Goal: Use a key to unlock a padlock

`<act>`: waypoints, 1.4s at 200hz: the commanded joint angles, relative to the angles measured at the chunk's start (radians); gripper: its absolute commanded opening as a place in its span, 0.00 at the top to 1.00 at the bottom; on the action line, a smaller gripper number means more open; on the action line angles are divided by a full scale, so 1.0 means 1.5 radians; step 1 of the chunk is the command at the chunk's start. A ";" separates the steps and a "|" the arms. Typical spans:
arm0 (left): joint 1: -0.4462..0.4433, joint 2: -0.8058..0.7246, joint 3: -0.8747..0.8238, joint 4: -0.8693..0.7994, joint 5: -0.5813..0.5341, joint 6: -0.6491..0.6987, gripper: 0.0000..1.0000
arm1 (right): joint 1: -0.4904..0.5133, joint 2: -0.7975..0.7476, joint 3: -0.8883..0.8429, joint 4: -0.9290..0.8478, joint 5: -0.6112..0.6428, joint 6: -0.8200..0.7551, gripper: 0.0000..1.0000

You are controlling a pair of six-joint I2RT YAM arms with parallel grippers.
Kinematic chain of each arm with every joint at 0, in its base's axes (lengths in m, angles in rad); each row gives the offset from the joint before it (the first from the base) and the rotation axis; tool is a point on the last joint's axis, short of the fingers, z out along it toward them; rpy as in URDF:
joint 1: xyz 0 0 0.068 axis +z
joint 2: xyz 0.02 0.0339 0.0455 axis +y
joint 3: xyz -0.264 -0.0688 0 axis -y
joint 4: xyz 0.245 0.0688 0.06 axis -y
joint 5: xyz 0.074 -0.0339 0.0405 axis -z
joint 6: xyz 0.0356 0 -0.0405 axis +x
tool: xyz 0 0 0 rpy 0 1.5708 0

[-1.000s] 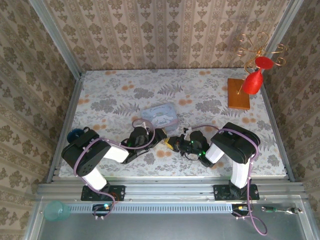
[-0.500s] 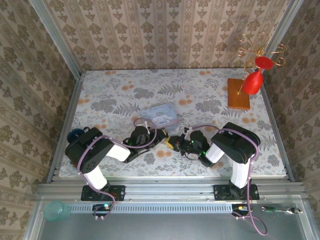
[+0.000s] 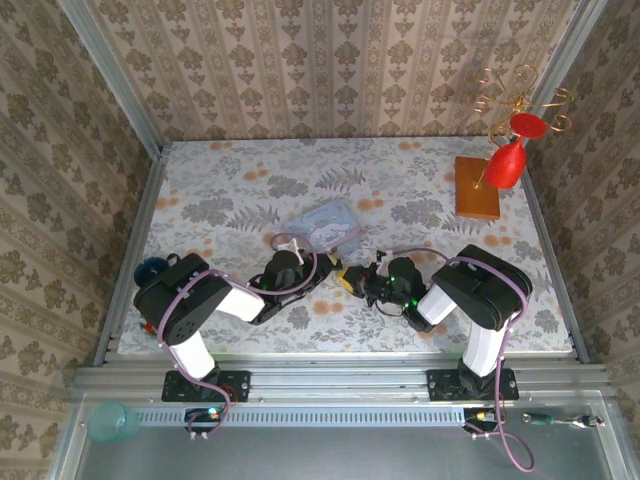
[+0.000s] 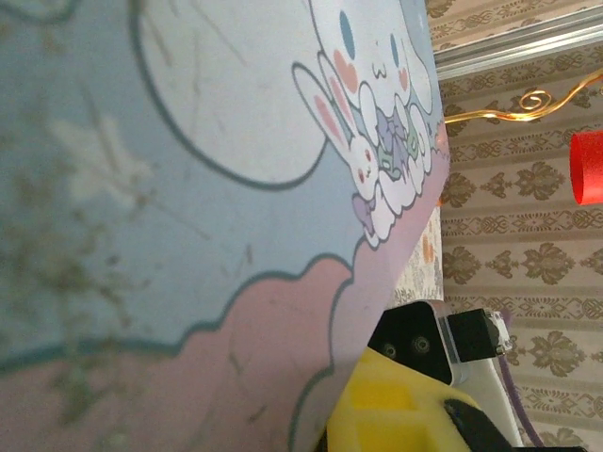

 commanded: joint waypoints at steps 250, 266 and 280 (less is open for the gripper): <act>-0.065 -0.124 0.063 -0.278 -0.036 0.010 1.00 | 0.292 -0.419 0.000 -0.549 0.505 -1.012 0.62; -0.071 -0.124 0.065 -0.283 -0.041 0.009 1.00 | 0.300 -0.391 -0.003 -0.519 0.504 -1.038 0.62; -0.076 -0.122 0.068 -0.283 -0.041 0.010 1.00 | 0.307 -0.363 0.000 -0.498 0.508 -1.050 0.62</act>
